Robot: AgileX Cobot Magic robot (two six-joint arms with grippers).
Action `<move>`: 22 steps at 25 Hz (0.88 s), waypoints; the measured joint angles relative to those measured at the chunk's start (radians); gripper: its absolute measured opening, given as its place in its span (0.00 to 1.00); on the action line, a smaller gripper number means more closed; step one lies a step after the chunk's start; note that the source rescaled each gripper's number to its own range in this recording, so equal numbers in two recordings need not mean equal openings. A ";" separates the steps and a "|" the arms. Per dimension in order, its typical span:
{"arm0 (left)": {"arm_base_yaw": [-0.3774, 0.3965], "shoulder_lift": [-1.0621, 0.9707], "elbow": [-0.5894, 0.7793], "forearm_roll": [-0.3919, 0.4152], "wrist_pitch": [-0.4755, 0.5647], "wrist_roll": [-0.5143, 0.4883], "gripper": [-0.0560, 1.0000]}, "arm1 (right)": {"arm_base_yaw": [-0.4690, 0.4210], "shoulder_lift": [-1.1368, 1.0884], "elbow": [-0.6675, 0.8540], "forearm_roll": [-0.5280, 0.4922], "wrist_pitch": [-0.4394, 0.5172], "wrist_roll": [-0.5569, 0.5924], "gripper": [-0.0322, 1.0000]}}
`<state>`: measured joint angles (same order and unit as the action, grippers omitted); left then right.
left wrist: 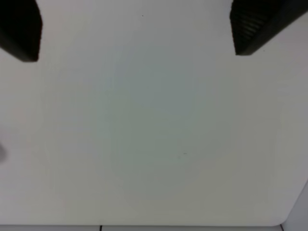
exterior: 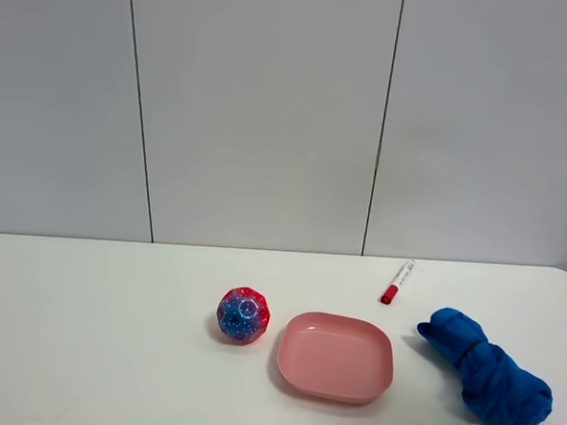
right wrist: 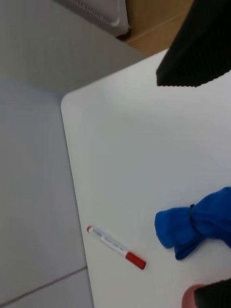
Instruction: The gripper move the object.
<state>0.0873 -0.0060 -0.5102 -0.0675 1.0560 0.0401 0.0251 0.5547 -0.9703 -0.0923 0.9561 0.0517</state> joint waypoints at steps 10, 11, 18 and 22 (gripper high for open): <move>0.000 0.000 0.000 0.000 0.000 0.000 1.00 | -0.004 -0.213 0.071 -0.015 0.072 0.044 0.83; 0.000 0.000 0.000 0.000 0.000 0.000 1.00 | -0.004 -0.245 0.095 -0.015 0.076 0.045 0.83; 0.000 0.000 0.000 0.000 0.000 0.000 1.00 | -0.004 -0.462 0.296 0.004 0.153 0.052 0.83; 0.000 0.000 0.000 0.000 0.000 0.000 1.00 | -0.004 -0.541 0.409 0.030 0.160 0.052 0.83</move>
<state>0.0873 -0.0060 -0.5102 -0.0675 1.0560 0.0401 0.0215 0.0133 -0.5616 -0.0622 1.1157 0.1034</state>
